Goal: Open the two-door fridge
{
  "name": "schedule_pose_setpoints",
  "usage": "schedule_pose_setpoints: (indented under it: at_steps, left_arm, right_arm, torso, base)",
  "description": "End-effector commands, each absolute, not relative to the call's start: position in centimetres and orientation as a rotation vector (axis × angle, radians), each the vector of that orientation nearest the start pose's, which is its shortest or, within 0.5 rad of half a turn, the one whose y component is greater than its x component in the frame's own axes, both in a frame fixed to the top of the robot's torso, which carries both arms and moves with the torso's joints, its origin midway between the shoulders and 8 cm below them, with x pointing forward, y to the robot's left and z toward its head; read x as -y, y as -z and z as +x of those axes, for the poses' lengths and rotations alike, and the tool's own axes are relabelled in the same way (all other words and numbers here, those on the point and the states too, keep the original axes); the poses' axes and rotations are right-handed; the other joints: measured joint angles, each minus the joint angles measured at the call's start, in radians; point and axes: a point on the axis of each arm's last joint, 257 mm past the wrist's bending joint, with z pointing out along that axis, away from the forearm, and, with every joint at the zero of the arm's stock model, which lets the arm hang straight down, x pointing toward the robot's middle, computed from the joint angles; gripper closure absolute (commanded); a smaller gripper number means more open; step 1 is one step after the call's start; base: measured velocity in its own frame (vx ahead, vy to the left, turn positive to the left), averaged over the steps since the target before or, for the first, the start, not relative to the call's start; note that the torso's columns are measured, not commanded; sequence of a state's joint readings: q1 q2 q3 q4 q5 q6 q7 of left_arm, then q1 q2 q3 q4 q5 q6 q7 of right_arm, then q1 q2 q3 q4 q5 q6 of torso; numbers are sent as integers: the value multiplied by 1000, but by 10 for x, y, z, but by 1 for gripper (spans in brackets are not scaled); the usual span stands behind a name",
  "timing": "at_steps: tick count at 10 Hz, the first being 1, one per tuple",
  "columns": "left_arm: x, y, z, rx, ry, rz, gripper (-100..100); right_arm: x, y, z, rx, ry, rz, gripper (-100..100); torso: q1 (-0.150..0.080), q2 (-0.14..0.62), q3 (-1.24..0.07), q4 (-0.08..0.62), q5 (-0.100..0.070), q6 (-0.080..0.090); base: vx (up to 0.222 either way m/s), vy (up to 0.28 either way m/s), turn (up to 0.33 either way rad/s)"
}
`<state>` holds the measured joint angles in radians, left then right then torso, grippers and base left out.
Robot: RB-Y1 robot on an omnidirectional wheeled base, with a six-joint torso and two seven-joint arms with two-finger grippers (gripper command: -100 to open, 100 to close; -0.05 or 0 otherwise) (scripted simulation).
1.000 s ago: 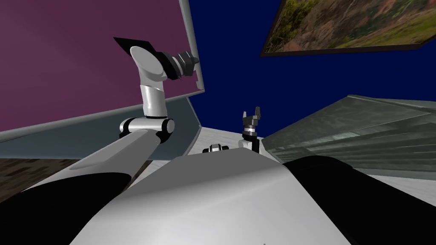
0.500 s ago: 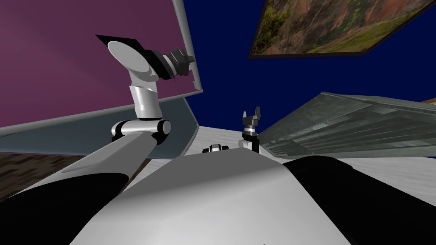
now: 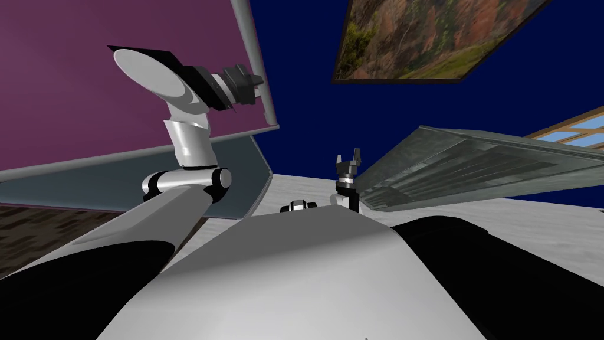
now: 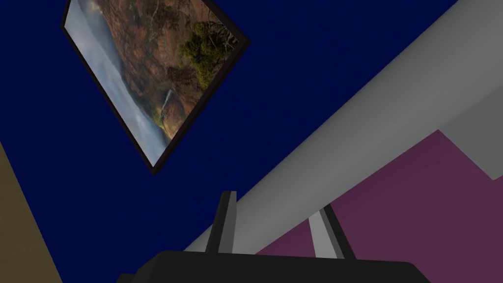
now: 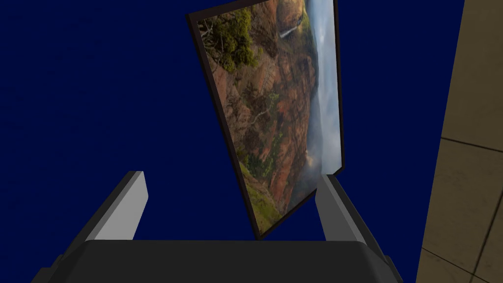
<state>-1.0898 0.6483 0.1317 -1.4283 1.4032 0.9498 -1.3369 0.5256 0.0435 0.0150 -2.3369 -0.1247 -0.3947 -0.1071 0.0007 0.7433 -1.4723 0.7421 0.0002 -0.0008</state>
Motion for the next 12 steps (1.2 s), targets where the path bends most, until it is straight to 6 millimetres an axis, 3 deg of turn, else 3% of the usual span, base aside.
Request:
schedule_pose_setpoints:
  at_steps: [1, 8, 9, 10, 12]
  left_arm:
    - [-117, -258, 576, -1528, 1203, 177, 100]
    - [-49, -264, 511, -1525, 1405, 380, 100]
    - [-39, -274, 499, -1531, 1421, 402, -100]
    - [-39, -274, 499, -1533, 1425, 399, -100]
    - [-26, -286, 475, -1530, 1463, 438, -100]
  right_arm:
    - [295, -21, 346, -509, -1471, 862, 0]
    - [295, -21, 346, -509, -1471, 862, 0]
    - [295, -21, 346, -509, -1471, 862, 0]
    - [295, -21, 346, -509, -1471, 863, 0]
    - [295, -21, 346, -509, -1471, 863, 0]
  torso:
    - [0, -3, -2, 0, 0, 0]
    - [4, 1, 1, 1, 3, -3]
    - [2, 1, 0, 2, 1, -1]
    - [-1, -10, -6, -2, 0, -2]
    - [-4, -18, -12, -8, -1, 1]
  base:
    - [-89, 21, -16]
    - [-274, 53, -40]
    - [-24, -12, 301]
    - [121, -31, 213]
    - [166, -50, 187]
